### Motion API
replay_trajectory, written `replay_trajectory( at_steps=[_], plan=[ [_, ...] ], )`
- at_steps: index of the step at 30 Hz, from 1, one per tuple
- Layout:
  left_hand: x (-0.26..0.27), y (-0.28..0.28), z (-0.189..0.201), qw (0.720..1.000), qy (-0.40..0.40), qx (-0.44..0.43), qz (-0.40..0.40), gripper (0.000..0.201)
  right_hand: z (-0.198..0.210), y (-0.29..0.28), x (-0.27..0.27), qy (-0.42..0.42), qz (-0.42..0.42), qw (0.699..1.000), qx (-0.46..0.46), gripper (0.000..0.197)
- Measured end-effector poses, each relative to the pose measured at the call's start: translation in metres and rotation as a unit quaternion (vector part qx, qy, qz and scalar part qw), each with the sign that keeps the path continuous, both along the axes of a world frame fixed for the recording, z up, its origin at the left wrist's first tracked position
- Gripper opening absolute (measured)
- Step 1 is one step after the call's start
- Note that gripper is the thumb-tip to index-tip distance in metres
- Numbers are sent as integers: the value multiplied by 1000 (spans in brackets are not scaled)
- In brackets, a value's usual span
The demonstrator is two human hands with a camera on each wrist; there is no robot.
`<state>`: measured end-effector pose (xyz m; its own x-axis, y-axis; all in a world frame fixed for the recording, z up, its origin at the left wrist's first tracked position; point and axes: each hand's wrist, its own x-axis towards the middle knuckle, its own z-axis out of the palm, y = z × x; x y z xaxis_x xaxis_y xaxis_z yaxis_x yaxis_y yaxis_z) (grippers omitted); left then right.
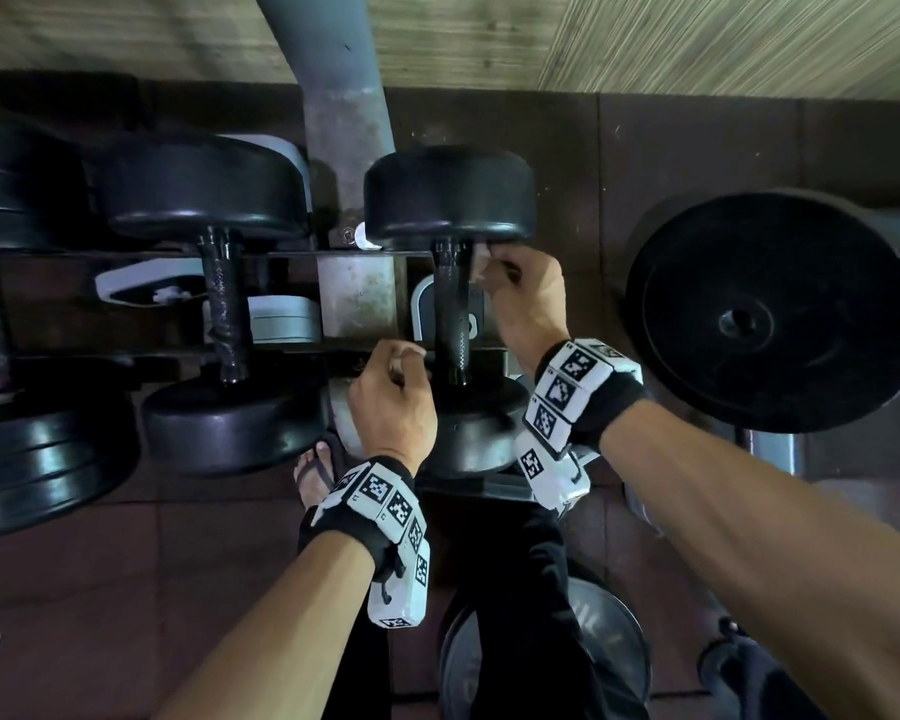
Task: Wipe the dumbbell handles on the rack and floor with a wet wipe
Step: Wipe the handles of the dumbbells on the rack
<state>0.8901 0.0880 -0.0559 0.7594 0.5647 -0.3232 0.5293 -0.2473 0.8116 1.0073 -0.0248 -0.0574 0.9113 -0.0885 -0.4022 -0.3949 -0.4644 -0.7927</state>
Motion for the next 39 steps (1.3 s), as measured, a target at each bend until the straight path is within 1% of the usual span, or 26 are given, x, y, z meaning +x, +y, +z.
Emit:
replay_trajectory(
  at_steps=[3,8,10,12,15,17,21,24,27,30,32,34,36,37,39],
  plan=[
    [0,0,1,1000,-8,-1,-1,25,10,2,-7,-62,10,998,-25,11],
    [-1,0,1,1000,-11,3,-5,25,8,7,-19,-183,20,982,-48,8],
    [0,1,0,1000,-9,3,-4,25,12,9,-22,-223,46,972,-57,8],
    [0,1,0,1000,-6,4,-7,26,12,16,-23,-258,95,959,-64,13],
    [0,1,1,1000,-4,6,-14,28,9,24,-21,-277,141,946,-89,17],
    [0,3,0,1000,-4,6,-21,30,6,25,-22,-274,143,945,-103,17],
    [0,4,0,999,-2,1,-35,33,2,23,-35,-252,110,956,-100,7],
    [-1,4,0,999,-9,-4,-31,31,5,26,-31,-252,106,956,-105,10],
    [-1,5,-1,999,-13,-4,-33,32,10,29,-23,-262,81,956,-106,8],
    [-1,5,-1,999,-11,0,-38,31,12,28,-29,-254,94,956,-111,7],
    [-2,5,-2,999,-6,2,-37,29,12,18,-32,-219,85,965,-116,8],
    [-2,5,-2,999,-5,1,-34,27,11,5,-27,-128,43,983,-122,12],
    [-2,4,-2,999,-8,-3,-33,25,11,-3,-15,-46,9,993,-110,19],
    [-2,4,-2,999,-10,-3,-33,24,11,-3,-7,-22,20,995,-100,19],
    [-2,4,-2,999,-13,1,-34,25,8,4,7,5,84,993,-86,18]
  ],
)
